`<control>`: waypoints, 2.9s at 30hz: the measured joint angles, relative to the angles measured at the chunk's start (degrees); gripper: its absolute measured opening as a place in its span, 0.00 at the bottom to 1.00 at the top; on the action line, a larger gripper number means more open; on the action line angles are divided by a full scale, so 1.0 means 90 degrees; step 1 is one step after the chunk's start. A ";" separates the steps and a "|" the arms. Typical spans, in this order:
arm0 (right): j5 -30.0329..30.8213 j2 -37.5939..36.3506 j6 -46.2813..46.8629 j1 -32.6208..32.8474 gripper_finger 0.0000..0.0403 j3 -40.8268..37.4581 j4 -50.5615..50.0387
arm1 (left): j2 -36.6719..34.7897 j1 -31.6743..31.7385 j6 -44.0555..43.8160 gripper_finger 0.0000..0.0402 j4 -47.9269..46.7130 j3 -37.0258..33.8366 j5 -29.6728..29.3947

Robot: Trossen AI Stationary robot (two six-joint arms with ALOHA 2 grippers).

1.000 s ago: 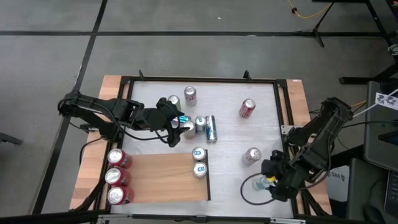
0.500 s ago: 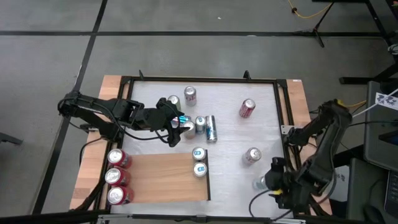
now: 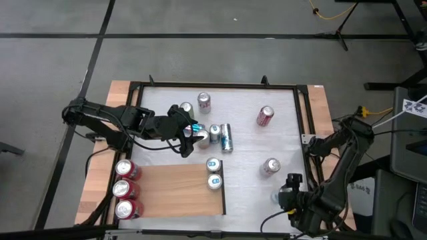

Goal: Place canned beverage on shelf
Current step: Put the blue soda can on the shelf aligned with the blue soda cans

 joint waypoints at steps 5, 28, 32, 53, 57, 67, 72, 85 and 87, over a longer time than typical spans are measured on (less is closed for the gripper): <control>0.0080 0.0000 0.0152 0.0000 0.92 0.0000 0.0004 | 0.0000 -0.0001 -0.0002 0.73 0.0000 0.0001 0.0002; 0.0004 -0.0019 -0.0376 -0.0005 0.92 0.0418 -0.0925 | 0.0002 -0.0002 -0.0128 0.73 0.0000 0.0000 0.0003; 0.0085 -0.0019 -0.0369 -0.0005 0.92 0.0418 -0.0926 | 0.0002 0.0000 -0.0148 0.73 0.0000 0.0000 0.0005; -0.0104 -0.0019 0.0000 -0.0005 0.92 -0.0594 0.0288 | 0.0002 -0.0001 -0.0158 0.73 0.0000 0.0000 0.0005; -0.0143 -0.0019 0.0000 -0.0005 0.92 -0.0622 0.0296 | 0.0002 -0.0002 -0.0160 0.73 0.0000 0.0000 0.0005; -0.0088 -0.0019 0.0141 -0.0005 0.80 -0.0623 0.0319 | 0.0002 -0.0001 -0.0160 0.73 0.0000 0.0000 0.0005; -0.0084 -0.0019 0.0141 -0.0005 0.61 -0.0622 0.0593 | 0.0002 -0.0002 -0.0155 0.73 -0.0002 0.0002 0.0005; -0.0628 -0.0009 0.0138 -0.0633 0.57 0.0096 0.0703 | 0.0002 -0.0002 -0.0151 0.73 -0.0002 0.0000 0.0005; -0.0748 -0.0009 0.0140 -0.0795 0.58 0.0326 0.0710 | 0.0001 0.0000 -0.0151 0.73 -0.0002 0.0000 0.0003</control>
